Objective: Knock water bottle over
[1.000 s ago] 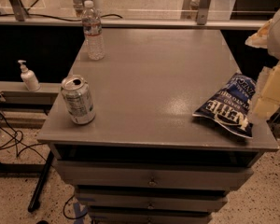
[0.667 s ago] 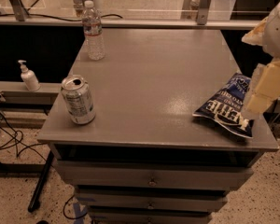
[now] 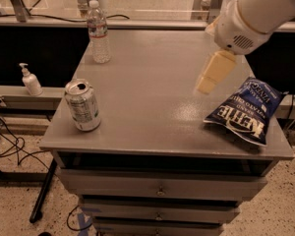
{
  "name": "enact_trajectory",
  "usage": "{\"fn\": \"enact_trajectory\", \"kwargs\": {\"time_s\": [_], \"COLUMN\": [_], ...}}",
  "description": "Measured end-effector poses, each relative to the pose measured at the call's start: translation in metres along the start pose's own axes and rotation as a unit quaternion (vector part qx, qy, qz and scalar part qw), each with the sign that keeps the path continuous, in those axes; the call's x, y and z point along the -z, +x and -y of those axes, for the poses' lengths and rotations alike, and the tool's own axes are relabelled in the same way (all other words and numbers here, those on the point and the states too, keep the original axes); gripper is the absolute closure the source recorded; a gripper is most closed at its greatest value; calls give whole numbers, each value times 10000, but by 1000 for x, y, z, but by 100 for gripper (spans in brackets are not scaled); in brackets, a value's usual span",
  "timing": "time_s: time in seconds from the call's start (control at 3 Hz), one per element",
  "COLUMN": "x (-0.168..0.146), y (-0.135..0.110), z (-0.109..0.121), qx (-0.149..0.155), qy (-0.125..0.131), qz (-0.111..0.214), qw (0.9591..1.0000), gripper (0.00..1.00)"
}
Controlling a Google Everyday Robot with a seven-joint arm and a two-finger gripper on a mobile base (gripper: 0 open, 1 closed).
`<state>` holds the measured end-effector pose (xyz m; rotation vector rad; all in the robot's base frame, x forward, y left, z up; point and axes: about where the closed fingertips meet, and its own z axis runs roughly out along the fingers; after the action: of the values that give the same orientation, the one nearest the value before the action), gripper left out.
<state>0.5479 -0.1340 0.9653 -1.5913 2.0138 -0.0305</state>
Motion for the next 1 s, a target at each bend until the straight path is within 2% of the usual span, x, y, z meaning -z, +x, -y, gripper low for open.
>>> {"fn": "enact_trajectory", "kwargs": {"time_s": [0.33,0.67,1.0], "x": [-52,-95,-124], "y": [-57,-123,-182], "z": [30,52,69], "qx": [-124,-307,-494], "qy": [-40,-214,-397], "qz": [700,1418,2043], "qw": [9975,9892,9769], "gripper": [0,0,0]}}
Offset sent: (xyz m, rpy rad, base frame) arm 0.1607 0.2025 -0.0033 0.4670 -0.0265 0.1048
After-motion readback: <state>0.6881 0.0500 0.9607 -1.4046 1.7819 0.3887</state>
